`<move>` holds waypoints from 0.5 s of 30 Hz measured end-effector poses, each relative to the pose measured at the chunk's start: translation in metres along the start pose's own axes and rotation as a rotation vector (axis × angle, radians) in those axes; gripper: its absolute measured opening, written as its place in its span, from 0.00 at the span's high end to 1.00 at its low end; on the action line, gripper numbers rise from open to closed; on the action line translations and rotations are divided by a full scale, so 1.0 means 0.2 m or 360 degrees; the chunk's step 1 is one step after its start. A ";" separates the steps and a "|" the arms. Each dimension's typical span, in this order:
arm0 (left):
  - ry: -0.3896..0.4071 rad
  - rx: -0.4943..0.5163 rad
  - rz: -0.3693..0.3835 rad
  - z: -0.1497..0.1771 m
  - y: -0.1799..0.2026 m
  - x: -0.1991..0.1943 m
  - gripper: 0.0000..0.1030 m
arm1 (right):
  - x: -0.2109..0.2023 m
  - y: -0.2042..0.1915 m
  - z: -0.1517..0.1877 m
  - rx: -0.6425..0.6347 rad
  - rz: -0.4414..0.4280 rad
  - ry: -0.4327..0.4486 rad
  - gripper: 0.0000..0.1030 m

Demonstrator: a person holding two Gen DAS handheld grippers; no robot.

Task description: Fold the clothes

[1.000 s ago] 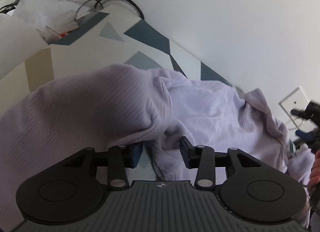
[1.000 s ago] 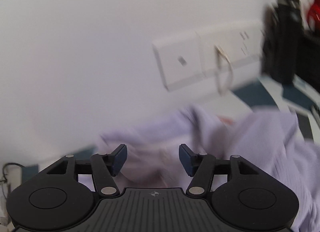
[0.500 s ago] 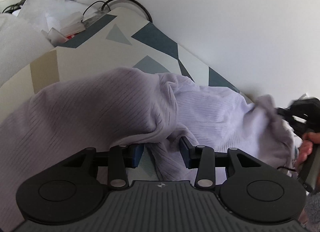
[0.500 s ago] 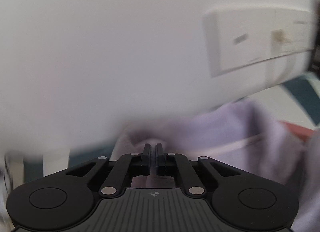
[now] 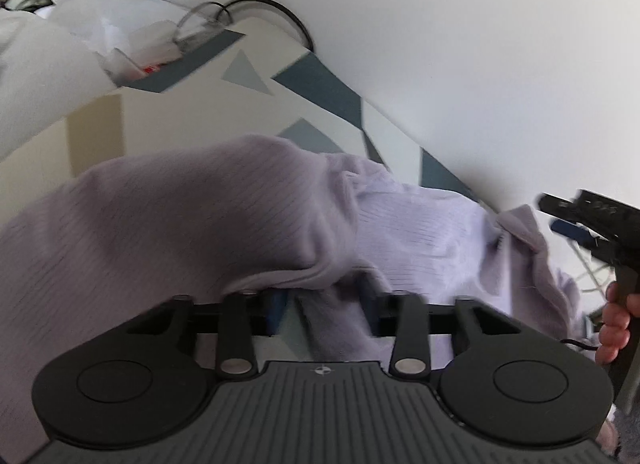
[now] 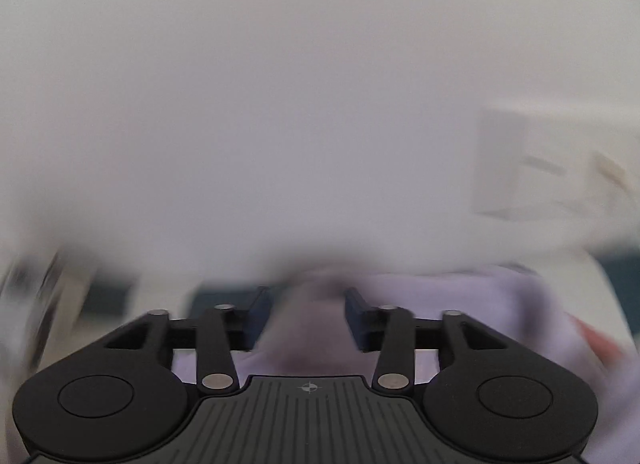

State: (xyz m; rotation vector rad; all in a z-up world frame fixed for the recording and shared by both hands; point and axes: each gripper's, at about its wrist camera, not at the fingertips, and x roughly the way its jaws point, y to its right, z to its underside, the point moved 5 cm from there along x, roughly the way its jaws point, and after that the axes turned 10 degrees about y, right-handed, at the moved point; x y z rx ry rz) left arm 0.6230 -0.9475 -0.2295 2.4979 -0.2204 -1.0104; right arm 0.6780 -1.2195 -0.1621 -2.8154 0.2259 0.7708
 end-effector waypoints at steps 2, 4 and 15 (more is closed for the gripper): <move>0.0006 0.0002 0.0005 0.00 -0.02 -0.01 0.83 | 0.07 -0.19 0.08 -0.0301 -0.0090 -0.0059 0.58; 0.0005 0.0009 0.0024 0.00 -0.03 -0.01 0.88 | 0.14 -0.30 0.16 -0.0458 -0.0107 -0.0132 0.48; 0.0136 0.0041 -0.0059 -0.12 -0.19 -0.02 0.95 | 0.37 -0.52 0.21 -0.0287 -0.0033 -0.0174 0.94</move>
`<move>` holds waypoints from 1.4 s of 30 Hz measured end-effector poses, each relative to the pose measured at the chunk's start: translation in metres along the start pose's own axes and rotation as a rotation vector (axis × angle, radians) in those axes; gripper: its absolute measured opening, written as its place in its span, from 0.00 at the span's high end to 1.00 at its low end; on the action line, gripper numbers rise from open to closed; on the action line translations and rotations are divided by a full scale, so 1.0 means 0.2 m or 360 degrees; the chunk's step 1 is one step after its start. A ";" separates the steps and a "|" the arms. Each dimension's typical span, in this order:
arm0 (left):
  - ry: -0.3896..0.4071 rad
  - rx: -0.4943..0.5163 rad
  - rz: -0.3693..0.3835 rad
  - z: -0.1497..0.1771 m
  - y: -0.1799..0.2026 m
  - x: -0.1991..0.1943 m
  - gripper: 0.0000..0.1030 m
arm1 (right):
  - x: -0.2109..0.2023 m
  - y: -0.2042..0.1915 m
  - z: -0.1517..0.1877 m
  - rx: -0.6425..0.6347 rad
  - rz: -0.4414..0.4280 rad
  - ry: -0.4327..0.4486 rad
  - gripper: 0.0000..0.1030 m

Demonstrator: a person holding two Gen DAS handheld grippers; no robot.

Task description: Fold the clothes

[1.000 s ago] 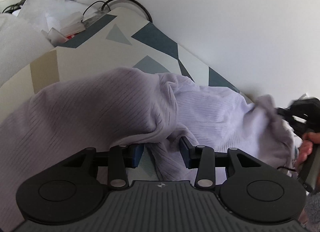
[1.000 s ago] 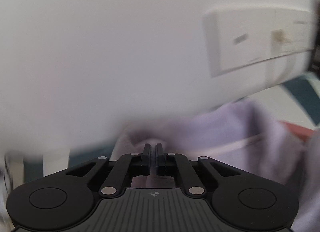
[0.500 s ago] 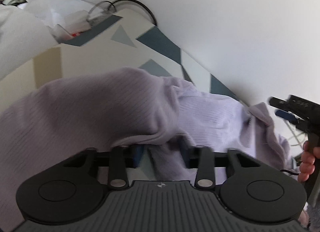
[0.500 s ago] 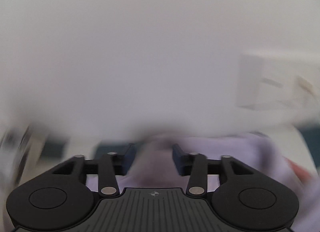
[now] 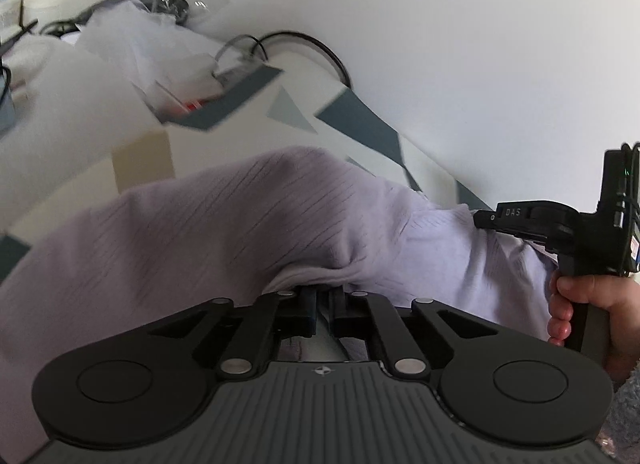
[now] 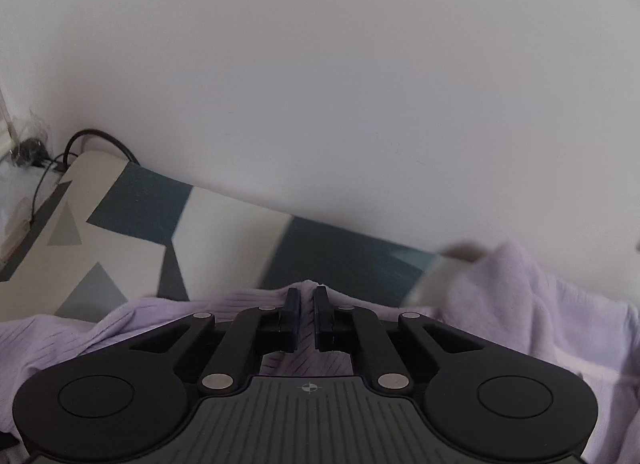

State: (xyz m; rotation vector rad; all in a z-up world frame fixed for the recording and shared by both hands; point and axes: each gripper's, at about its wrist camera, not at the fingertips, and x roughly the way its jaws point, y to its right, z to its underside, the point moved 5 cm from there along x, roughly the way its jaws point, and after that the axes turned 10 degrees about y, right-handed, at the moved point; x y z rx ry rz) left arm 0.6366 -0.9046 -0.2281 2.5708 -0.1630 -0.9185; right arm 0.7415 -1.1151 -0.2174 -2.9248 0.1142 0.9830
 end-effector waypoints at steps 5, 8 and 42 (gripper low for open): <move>0.0031 -0.0016 -0.0083 -0.09 -0.14 0.04 0.95 | 0.11 -0.16 -0.06 -0.0001 0.0027 0.0027 0.94; -0.0046 -0.0047 -0.0065 -0.11 -0.15 0.04 0.93 | 0.14 -0.21 -0.09 0.0003 0.0037 0.0036 0.92; -0.0142 0.0692 0.0097 0.25 0.51 -0.02 0.29 | -0.08 0.71 0.08 0.0823 0.0208 0.0163 0.86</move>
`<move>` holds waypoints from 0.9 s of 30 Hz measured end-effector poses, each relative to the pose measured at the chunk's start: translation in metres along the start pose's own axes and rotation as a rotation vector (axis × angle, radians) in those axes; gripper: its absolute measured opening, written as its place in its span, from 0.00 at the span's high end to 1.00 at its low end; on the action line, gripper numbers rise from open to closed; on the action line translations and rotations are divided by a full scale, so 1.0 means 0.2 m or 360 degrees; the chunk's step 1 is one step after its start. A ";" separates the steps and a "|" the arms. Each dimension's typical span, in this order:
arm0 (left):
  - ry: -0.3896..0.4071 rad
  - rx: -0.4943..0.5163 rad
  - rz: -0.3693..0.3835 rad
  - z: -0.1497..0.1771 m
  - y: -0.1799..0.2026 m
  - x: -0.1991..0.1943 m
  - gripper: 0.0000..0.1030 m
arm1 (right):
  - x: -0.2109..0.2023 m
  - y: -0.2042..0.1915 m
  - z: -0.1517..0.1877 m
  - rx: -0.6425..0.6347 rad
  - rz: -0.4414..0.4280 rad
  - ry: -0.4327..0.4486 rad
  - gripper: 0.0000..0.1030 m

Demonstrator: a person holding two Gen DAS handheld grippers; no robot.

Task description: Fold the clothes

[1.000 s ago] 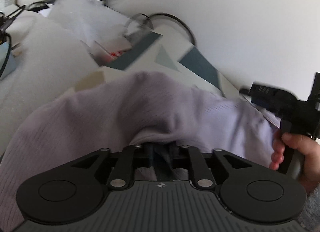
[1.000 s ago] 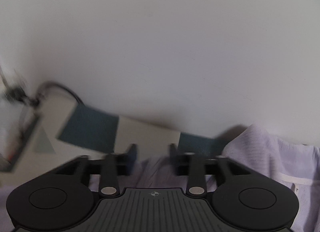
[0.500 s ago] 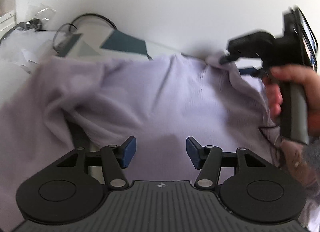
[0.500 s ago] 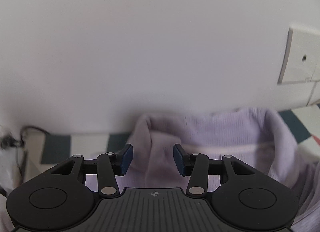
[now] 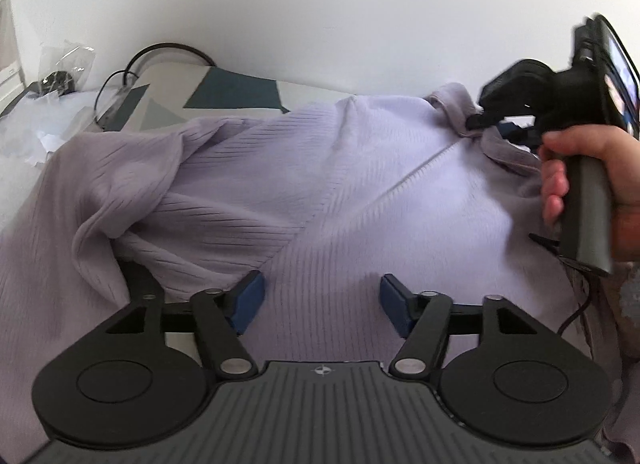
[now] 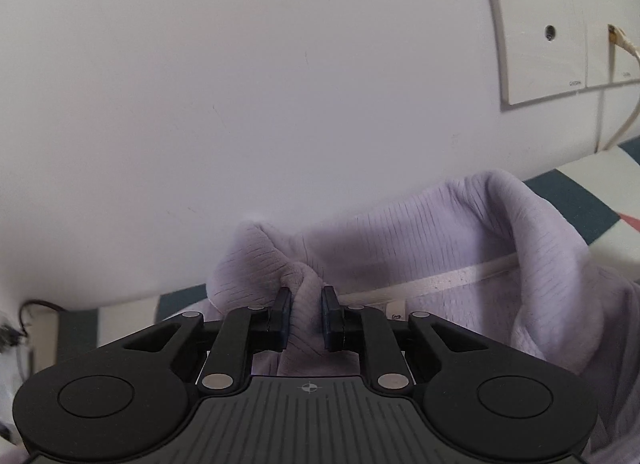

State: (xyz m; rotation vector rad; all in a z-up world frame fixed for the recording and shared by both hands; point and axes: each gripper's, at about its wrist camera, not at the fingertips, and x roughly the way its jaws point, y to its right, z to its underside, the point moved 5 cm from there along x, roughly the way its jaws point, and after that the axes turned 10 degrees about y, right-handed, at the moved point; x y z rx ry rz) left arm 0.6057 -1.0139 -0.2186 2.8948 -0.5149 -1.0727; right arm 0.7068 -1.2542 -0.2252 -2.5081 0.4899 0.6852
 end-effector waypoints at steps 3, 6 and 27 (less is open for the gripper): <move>-0.0037 0.0007 0.0016 -0.02 0.01 0.01 0.23 | 0.00 0.00 0.01 -0.0071 0.0069 0.0009 0.76; -0.0051 -0.0035 0.0005 -0.06 0.01 -0.07 0.23 | -0.10 -0.01 -0.04 -0.0086 0.0154 0.0080 0.39; -0.0124 0.0002 0.0125 0.61 -0.31 -1.27 0.25 | -1.68 0.18 0.29 0.0098 -0.0033 0.0150 0.23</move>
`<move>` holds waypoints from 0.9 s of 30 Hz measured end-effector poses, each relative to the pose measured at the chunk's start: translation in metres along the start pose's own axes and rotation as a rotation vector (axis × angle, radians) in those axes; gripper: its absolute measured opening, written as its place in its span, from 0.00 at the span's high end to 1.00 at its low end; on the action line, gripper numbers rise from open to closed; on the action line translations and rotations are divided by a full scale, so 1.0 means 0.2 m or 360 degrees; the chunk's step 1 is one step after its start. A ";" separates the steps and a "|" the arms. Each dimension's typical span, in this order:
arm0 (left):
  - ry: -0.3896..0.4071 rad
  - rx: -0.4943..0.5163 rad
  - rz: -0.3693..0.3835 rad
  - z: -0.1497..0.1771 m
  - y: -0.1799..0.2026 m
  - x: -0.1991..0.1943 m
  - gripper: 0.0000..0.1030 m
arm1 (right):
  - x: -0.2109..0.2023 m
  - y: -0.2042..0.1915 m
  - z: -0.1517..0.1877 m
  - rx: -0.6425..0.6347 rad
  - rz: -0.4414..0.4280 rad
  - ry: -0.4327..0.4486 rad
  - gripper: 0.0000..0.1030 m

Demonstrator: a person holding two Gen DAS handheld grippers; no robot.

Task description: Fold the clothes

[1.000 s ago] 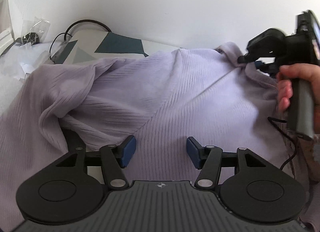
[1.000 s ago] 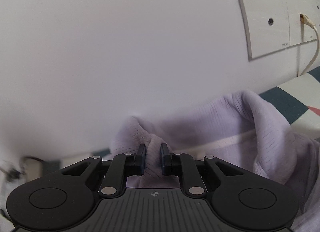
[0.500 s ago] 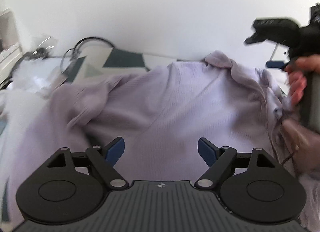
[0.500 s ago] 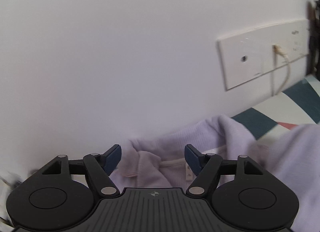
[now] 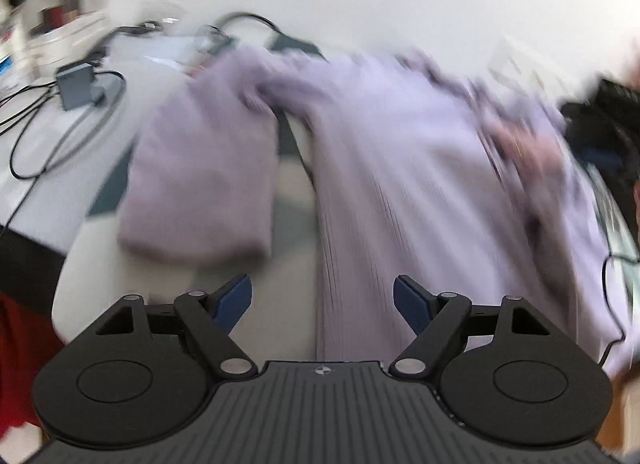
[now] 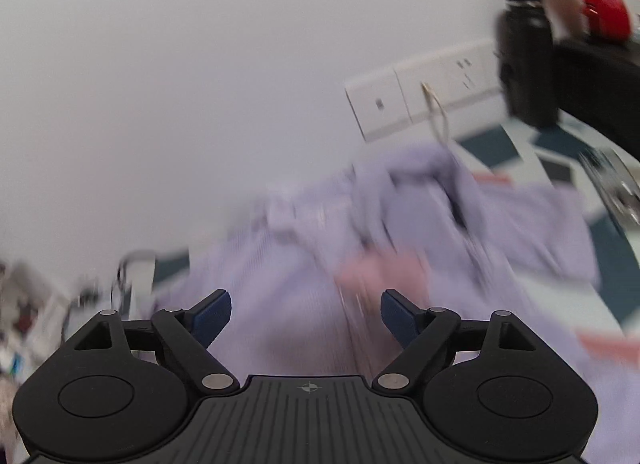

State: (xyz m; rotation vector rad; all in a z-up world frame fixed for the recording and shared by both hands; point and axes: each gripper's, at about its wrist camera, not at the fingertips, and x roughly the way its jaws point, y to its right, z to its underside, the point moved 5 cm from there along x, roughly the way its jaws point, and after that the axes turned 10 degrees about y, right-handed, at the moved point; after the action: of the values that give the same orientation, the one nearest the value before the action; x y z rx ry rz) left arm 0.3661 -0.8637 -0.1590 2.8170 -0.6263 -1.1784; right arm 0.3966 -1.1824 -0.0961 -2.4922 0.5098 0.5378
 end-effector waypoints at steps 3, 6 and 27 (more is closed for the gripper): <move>-0.0059 0.0105 0.0109 0.20 0.03 -0.10 0.25 | -0.24 0.01 0.24 -0.0022 0.0038 -0.0042 0.24; -0.0102 0.0128 0.0186 0.37 0.04 -0.16 0.25 | -0.44 0.00 0.45 -0.0065 0.0092 -0.0101 0.24; -0.0152 0.0044 -0.0028 0.56 0.07 -0.14 0.67 | -0.73 0.27 0.70 -0.0191 0.0454 -0.0095 0.23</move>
State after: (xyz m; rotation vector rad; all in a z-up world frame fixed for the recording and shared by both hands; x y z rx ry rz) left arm 0.2666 -0.8508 -0.2165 2.8084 -0.6288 -1.3240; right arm 0.2100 -1.1109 -0.1584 -2.5213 0.8393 0.7703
